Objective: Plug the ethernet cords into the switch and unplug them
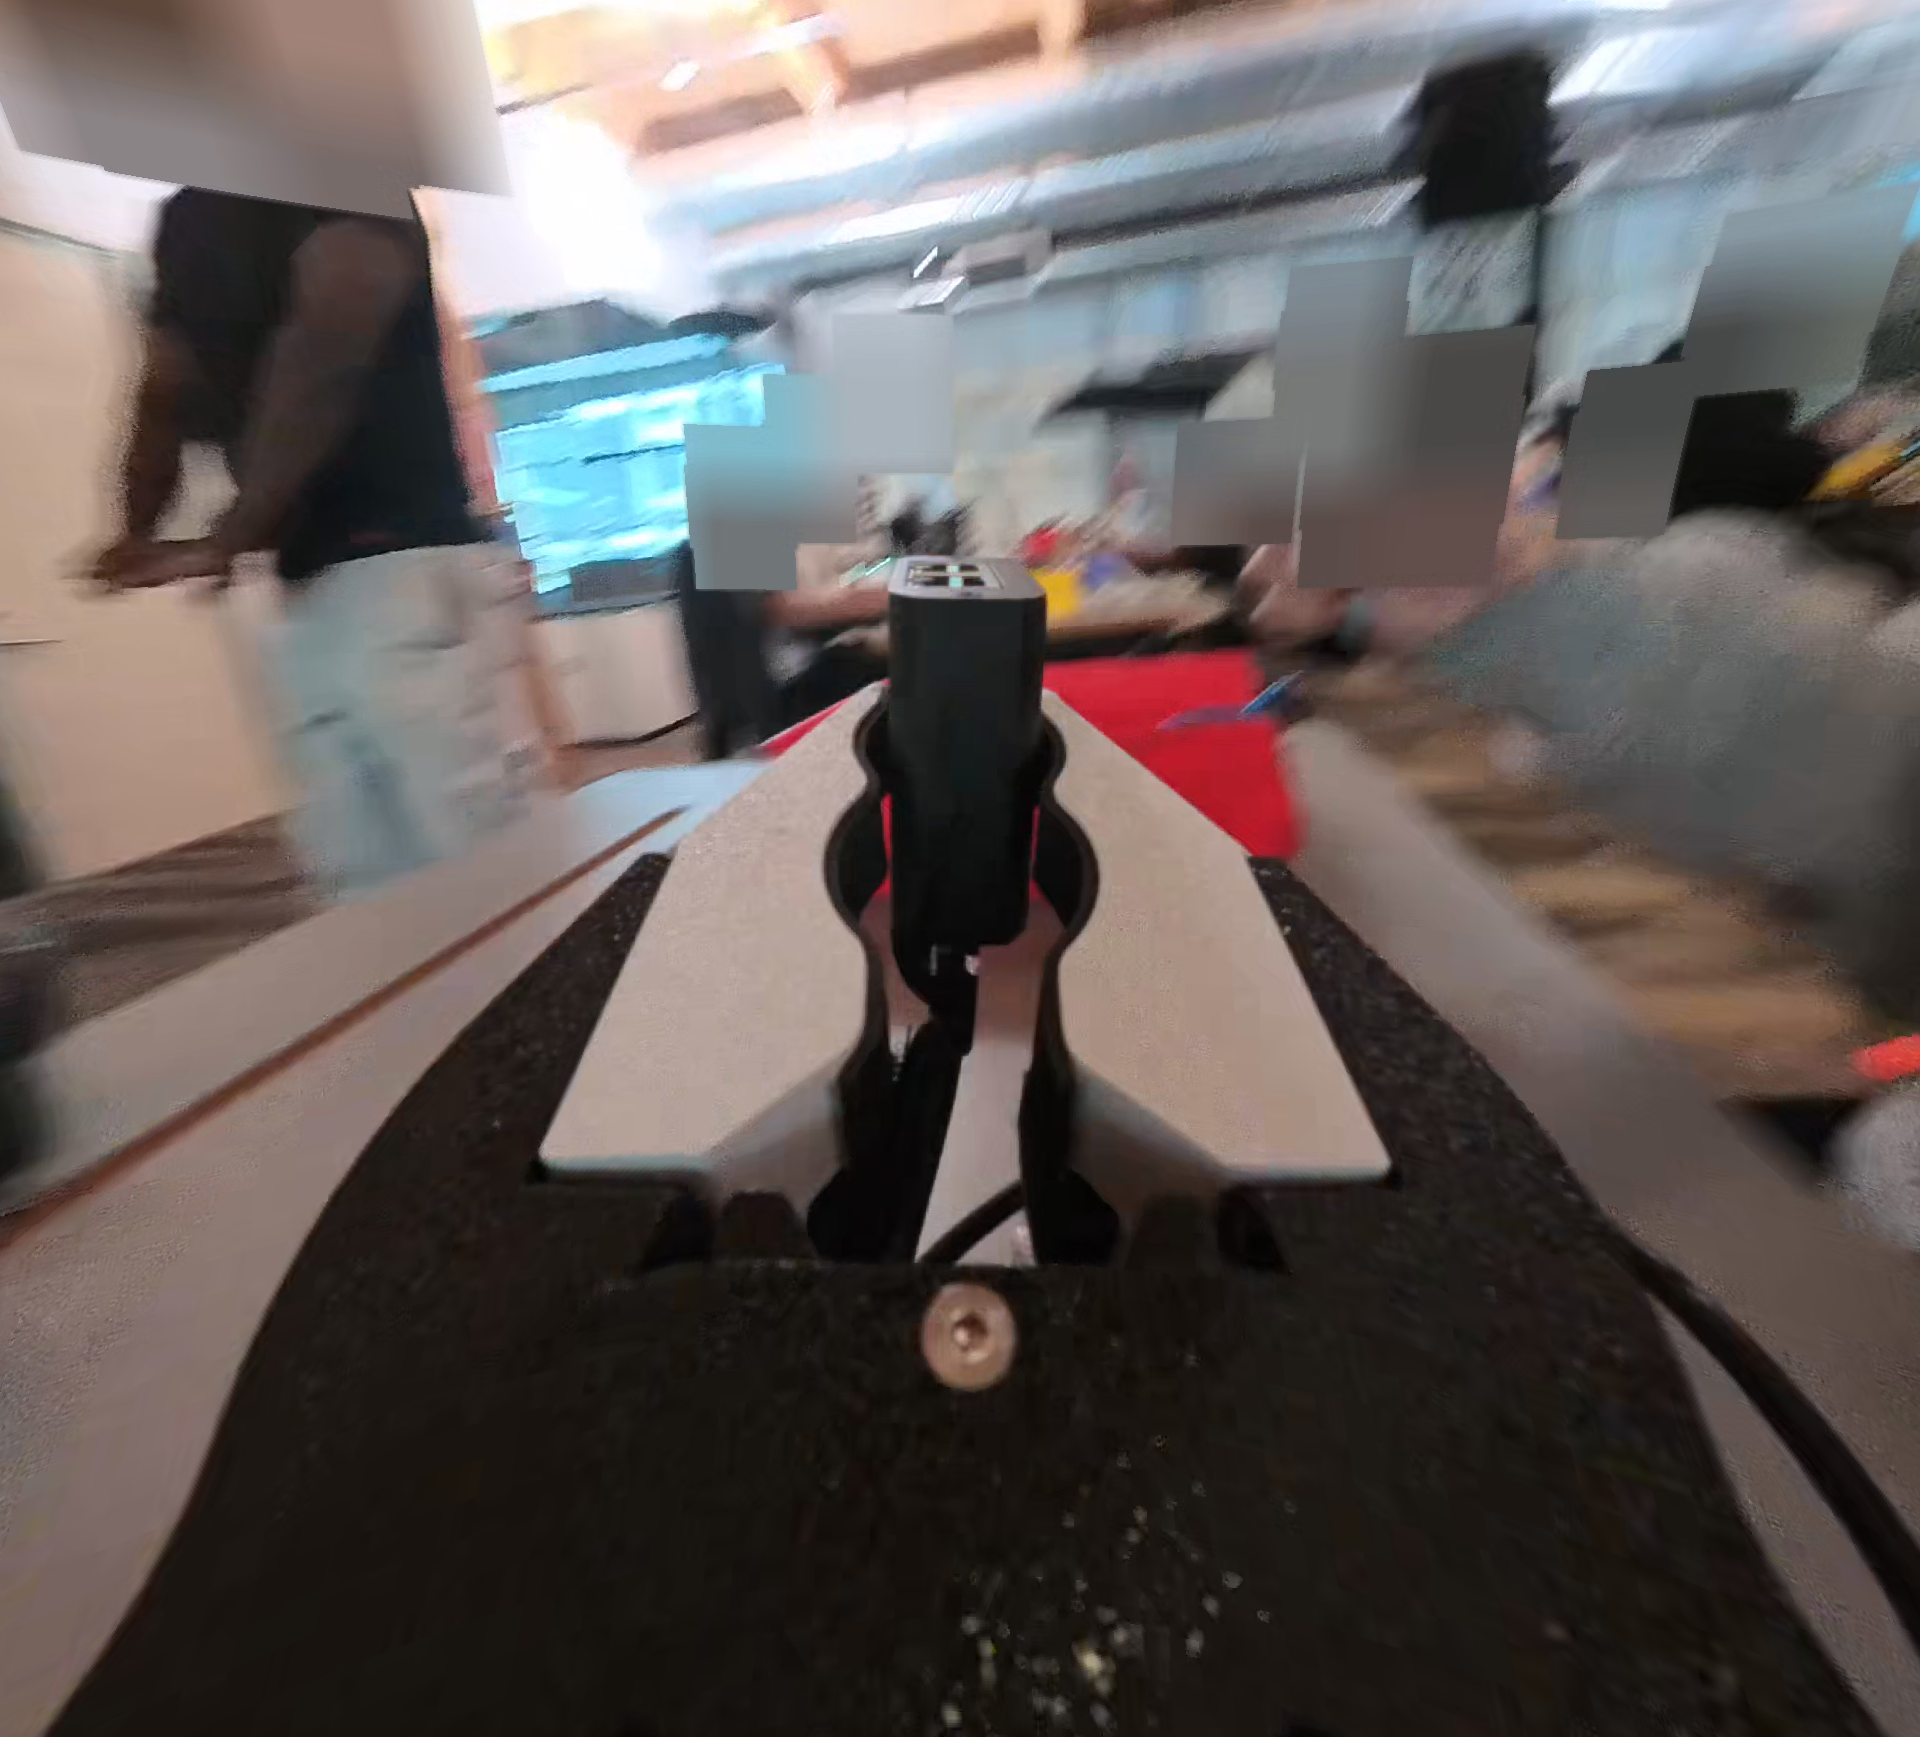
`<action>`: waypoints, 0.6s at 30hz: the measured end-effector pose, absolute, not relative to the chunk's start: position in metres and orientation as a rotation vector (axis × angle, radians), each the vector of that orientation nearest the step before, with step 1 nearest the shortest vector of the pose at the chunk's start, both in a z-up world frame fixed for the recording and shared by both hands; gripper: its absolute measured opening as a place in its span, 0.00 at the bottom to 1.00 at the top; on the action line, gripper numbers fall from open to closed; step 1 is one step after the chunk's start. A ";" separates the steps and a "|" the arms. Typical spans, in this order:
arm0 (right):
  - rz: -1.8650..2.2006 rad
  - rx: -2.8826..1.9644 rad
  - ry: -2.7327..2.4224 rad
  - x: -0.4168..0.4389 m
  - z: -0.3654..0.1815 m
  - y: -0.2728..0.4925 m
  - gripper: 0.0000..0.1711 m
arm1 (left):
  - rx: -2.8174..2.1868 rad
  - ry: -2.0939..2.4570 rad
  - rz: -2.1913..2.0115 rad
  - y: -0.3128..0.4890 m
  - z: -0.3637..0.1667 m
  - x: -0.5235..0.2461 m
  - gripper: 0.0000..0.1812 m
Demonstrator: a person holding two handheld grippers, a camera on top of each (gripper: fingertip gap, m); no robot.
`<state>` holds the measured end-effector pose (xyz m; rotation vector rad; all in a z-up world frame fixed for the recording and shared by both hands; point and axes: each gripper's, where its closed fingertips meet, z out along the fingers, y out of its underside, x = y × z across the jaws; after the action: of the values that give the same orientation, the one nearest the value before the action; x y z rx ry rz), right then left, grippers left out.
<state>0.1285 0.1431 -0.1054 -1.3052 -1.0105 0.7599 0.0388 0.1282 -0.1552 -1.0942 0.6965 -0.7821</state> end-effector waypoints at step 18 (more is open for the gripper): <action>1.048 -1.298 -1.188 0.043 -0.173 0.124 0.12 | -1.070 0.562 -1.294 0.121 -0.156 0.040 0.24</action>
<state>0.0427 0.1237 -0.1729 -1.2980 -1.1882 1.0477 0.0401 0.1214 -0.1564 -1.0703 0.5617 -1.2937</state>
